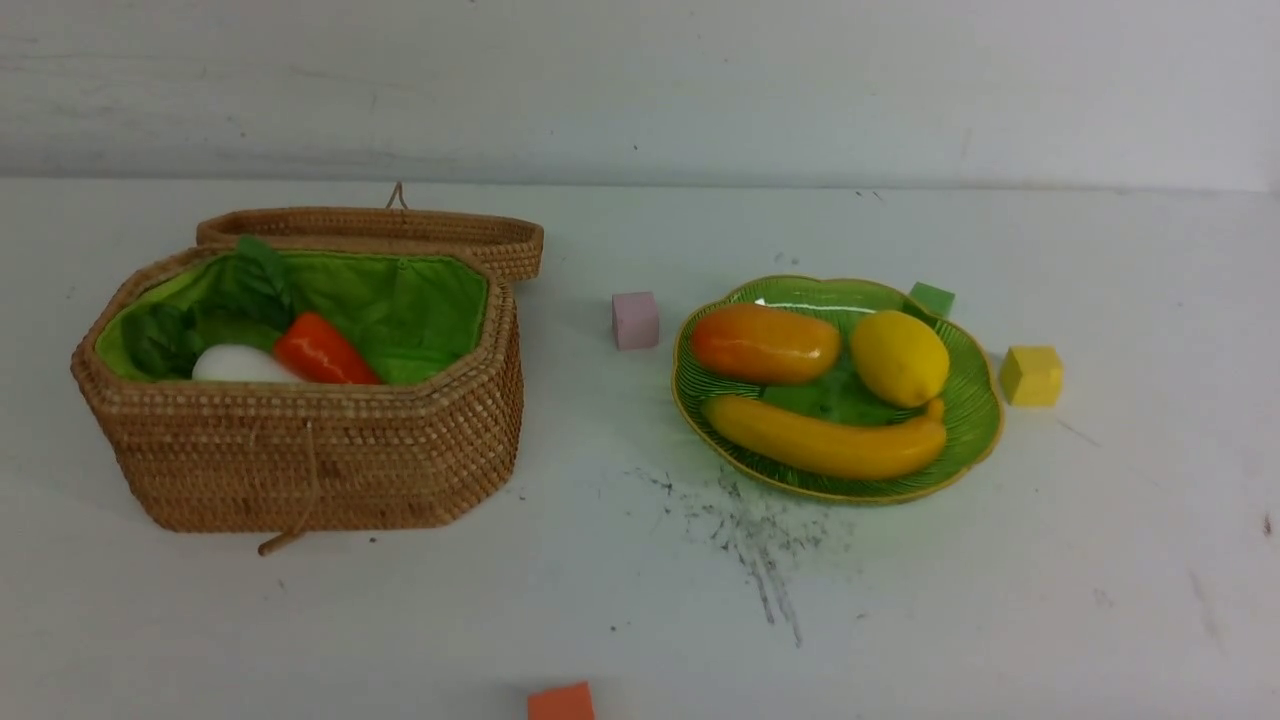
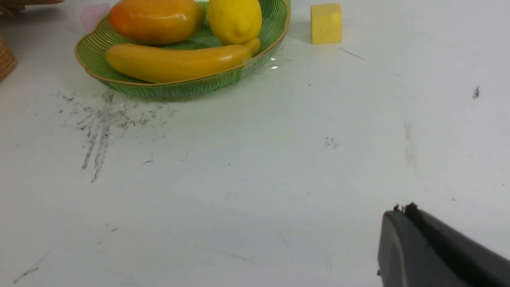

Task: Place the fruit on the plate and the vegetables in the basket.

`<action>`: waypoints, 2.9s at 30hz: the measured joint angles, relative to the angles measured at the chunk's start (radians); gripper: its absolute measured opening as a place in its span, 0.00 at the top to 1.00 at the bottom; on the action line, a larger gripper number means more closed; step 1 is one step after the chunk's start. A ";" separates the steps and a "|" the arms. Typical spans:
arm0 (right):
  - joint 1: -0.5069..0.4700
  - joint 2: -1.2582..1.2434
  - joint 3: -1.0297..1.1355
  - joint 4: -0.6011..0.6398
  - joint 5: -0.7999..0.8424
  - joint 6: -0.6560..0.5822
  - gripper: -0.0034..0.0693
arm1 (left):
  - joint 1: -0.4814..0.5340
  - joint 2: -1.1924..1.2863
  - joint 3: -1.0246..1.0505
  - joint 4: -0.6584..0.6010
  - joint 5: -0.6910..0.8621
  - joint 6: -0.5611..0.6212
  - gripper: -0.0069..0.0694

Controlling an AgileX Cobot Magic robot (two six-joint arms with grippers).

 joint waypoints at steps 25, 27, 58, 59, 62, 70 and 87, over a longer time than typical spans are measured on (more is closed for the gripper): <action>0.000 0.000 0.001 0.000 0.000 0.003 0.95 | 0.547 -0.158 0.092 0.121 -0.165 -0.125 0.93; 0.000 0.000 0.001 0.000 -0.001 0.003 0.95 | 0.597 -0.161 0.098 0.153 -0.106 -0.175 0.93; 0.000 0.000 0.001 0.000 -0.002 0.003 0.89 | 0.613 -0.161 0.105 0.209 0.108 -0.401 0.93; 0.000 0.000 0.001 0.000 -0.002 0.003 0.89 | 0.613 -0.161 0.105 0.209 0.108 -0.401 0.93; 0.000 0.000 0.001 0.000 -0.002 0.003 0.88 | 0.613 -0.161 0.105 0.209 0.108 -0.401 0.93; 0.000 0.000 0.001 0.000 -0.002 0.003 0.88 | 0.613 -0.161 0.105 0.209 0.108 -0.401 0.93; 0.000 0.000 0.001 0.000 -0.002 0.003 0.84 | 0.613 -0.161 0.105 0.209 0.109 -0.401 0.92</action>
